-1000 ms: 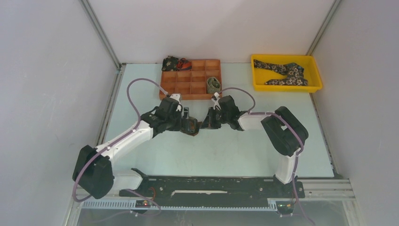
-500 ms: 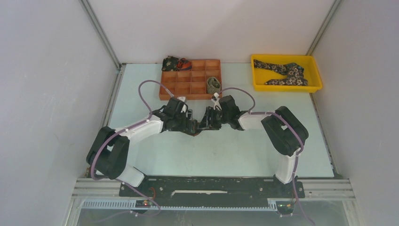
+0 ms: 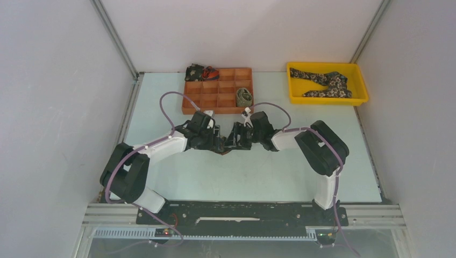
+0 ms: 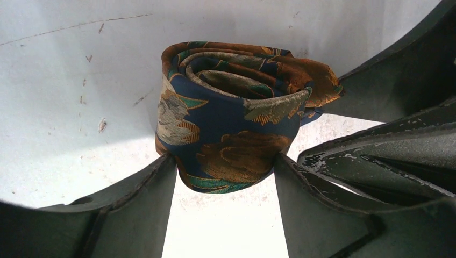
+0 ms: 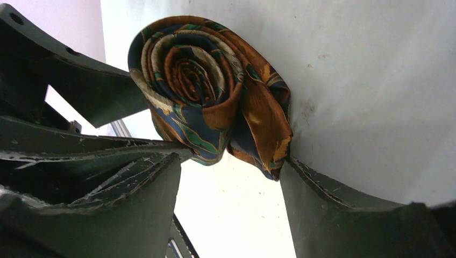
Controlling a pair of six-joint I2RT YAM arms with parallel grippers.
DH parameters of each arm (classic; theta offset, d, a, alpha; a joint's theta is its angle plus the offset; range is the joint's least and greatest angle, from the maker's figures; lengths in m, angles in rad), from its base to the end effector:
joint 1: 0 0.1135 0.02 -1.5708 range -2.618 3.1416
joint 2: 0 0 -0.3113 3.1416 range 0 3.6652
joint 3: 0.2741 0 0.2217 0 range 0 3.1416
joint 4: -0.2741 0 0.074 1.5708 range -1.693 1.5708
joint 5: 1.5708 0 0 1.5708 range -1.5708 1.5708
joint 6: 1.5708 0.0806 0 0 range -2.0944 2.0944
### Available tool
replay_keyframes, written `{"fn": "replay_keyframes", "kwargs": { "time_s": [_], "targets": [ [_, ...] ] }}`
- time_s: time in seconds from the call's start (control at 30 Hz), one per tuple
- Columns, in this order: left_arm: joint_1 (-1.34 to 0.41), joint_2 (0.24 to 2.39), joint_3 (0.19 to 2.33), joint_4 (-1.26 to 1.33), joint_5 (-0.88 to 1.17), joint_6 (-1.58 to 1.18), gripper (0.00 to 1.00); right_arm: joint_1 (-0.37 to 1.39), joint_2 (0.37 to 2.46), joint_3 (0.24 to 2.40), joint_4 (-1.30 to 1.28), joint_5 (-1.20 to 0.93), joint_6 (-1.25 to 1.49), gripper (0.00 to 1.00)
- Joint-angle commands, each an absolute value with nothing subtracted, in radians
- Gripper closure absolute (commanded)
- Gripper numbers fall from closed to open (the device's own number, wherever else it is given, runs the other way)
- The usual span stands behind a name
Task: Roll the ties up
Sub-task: Pick up the tie at the center of the board.
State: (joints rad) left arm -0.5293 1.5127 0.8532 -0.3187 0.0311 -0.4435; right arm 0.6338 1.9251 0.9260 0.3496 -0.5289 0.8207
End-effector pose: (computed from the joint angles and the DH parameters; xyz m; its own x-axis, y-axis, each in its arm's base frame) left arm 0.2522 -0.1505 0.2127 -0.8697 0.0119 -0.4934 0.1622 0.9511 -0.2630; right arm 0.3049 0.2746 0.1716 -0.9432 0.0907 -0.3196 -0.2127 0.5741 0.7907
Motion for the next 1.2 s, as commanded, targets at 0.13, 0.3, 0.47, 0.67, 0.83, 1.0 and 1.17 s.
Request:
{"fn": "replay_keyframes", "kwargs": {
  "time_s": [0.13,0.3,0.47,0.67,0.83,1.0,1.17],
  "targets": [
    [-0.525,1.520,0.871,-0.294,0.073,-0.424,0.33,0.648,2.005,0.925,0.480,-0.527,0.889,0.29],
    [-0.525,1.524,0.876,-0.290,0.094,-0.423,0.35,0.651,2.028,0.925,0.540,-0.532,0.917,0.32],
    [-0.524,1.515,0.877,-0.278,0.143,-0.422,0.36,0.652,2.057,0.926,0.586,-0.534,0.944,0.42],
    [-0.525,1.506,0.873,-0.258,0.208,-0.422,0.39,0.650,2.092,0.946,0.609,-0.548,0.970,0.69],
    [-0.524,1.507,0.876,-0.257,0.215,-0.427,0.39,0.649,2.083,0.948,0.592,-0.552,0.966,0.88],
    [-0.522,1.467,0.881,-0.266,0.226,-0.445,0.38,0.642,2.065,0.948,0.562,-0.553,0.956,1.00],
    [-0.517,1.389,0.888,-0.302,0.220,-0.462,0.34,0.641,2.051,0.948,0.570,-0.556,0.952,1.00]
  ]
}}
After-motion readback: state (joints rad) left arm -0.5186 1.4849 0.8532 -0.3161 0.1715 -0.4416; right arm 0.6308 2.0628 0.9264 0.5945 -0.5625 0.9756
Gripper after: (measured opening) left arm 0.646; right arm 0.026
